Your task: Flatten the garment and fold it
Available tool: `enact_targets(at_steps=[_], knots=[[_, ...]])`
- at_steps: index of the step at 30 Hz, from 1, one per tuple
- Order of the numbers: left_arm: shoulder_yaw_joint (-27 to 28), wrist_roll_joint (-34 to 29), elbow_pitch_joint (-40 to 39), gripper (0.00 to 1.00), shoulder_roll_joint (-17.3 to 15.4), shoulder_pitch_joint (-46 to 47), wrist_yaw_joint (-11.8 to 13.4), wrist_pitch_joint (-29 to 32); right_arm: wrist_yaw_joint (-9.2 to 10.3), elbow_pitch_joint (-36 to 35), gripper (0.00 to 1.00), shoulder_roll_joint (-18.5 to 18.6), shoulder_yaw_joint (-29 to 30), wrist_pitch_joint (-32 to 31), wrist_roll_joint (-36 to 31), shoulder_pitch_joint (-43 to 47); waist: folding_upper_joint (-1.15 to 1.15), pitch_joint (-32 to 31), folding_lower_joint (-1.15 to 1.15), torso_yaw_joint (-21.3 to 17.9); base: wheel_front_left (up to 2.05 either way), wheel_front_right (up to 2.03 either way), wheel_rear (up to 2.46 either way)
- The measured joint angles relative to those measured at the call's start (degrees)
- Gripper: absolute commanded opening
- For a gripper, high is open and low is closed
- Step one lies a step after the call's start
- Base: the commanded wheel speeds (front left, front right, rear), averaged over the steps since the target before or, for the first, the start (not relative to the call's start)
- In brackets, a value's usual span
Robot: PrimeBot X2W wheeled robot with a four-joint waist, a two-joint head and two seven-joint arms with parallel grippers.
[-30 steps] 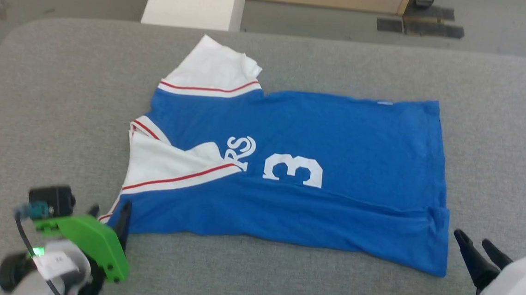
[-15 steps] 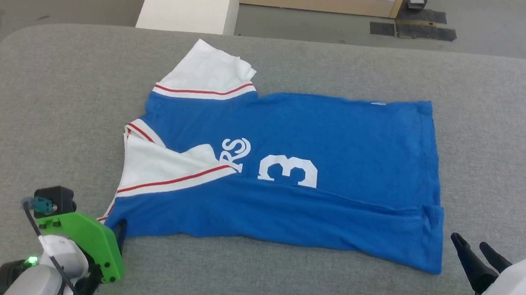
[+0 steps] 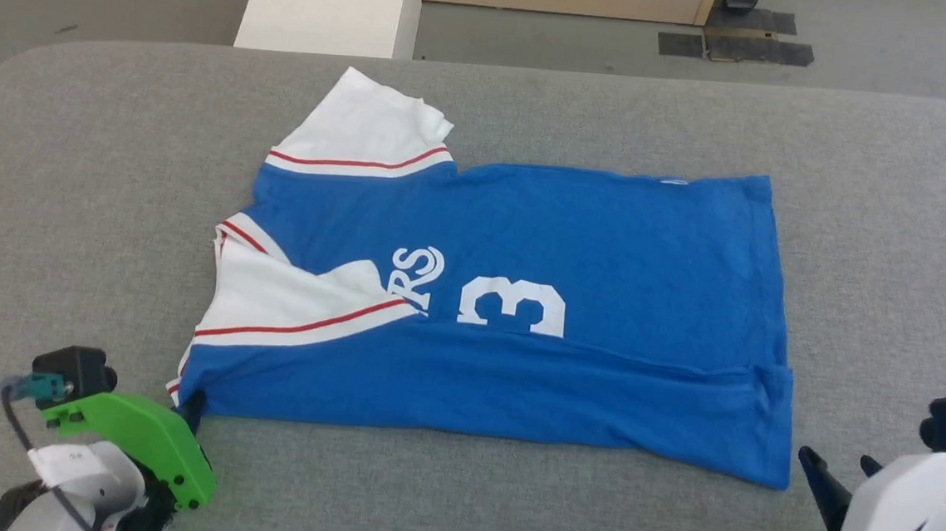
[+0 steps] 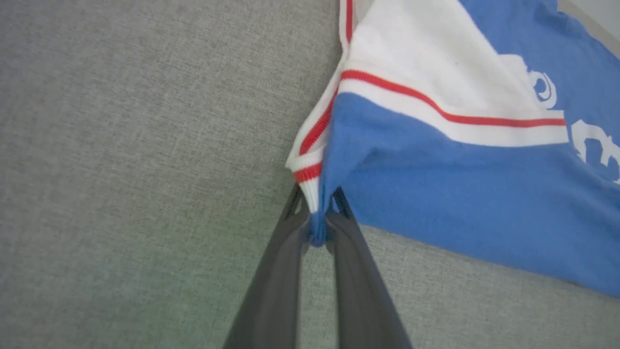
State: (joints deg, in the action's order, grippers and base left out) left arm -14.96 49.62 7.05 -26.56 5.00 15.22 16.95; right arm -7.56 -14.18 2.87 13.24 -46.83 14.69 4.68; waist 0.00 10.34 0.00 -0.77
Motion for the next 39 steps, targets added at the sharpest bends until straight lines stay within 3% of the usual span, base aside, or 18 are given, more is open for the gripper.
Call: enact_targets(at_steps=[11, 12, 13, 14, 21, 28, 36, 37, 38, 39], knots=[[0.8, 0.4, -8.5, 0.00, -0.2, -3.8, 2.0, -0.6, 0.00, 15.8, 1.00, 0.1, -4.9, -0.2, -9.3, -9.4, 0.00, 3.2, 0.00, 0.8, 0.00, 0.00, 0.00], [0.8, 0.4, -8.5, 0.00, -0.2, -3.8, 2.0, -0.6, 0.00, 16.5, 0.74, 0.1, -4.9, -0.2, -9.3, -9.9, 0.00, 3.4, 0.00, 0.8, 0.00, 0.00, 0.00], [0.8, 0.4, -8.6, 0.00, -0.2, -3.8, 2.0, -0.6, 0.00, 17.0, 0.24, 0.2, -4.9, -0.2, -9.1, -10.5, 0.00, 3.5, 0.00, 0.9, 0.00, 0.00, 0.00], [0.8, 0.4, -8.6, 0.00, -0.2, -3.8, 2.0, -0.6, 0.00, 17.4, 0.00, 0.4, -5.2, -0.3, -9.0, -10.9, 0.00, 3.6, 0.00, 0.9, 0.00, 0.00, 0.00], [1.6, 1.1, -8.3, 0.00, -0.5, -3.8, 1.7, -0.6, -0.01, 17.5, 0.00, 3.1, -5.5, -1.3, -4.2, -11.8, 0.00, 2.7, 0.00, 1.2, 0.00, 0.00, 0.00], [2.7, 2.3, -13.3, 0.00, -2.5, -6.1, 3.8, 2.2, -0.03, 9.7, 0.00, 7.1, -4.4, -7.4, -0.7, -8.8, 0.00, 0.3, 0.00, 1.6, 0.00, 0.00, 0.00], [1.5, 4.2, -15.5, 0.00, -2.5, -12.5, 7.4, 6.8, -0.03, 6.0, 0.00, 6.0, -2.3, -12.2, 0.1, -2.9, 0.00, -0.3, 0.00, 1.7, 0.00, 0.00, 0.00], [1.4, 4.3, -15.2, 0.05, -2.3, -12.5, 7.4, 6.8, -0.03, 6.3, 0.00, 5.6, -2.2, -12.0, -0.2, -2.7, 0.00, -0.3, 0.00, 1.7, 0.00, 0.00, 0.00], [1.3, 4.4, -15.0, 0.33, -2.3, -12.5, 7.4, 7.0, -0.03, 6.6, 0.36, 5.4, -2.2, -11.7, -0.3, -2.5, 0.00, -0.3, 0.00, 1.7, 0.00, 0.00, 0.00], [1.3, 4.5, -14.7, 1.00, -2.3, -12.5, 7.4, 7.0, -0.03, 7.0, 1.00, 5.3, -2.1, -11.3, -0.5, -2.3, 0.00, -0.4, 0.00, 1.7, 0.00, 0.00, 0.00]])
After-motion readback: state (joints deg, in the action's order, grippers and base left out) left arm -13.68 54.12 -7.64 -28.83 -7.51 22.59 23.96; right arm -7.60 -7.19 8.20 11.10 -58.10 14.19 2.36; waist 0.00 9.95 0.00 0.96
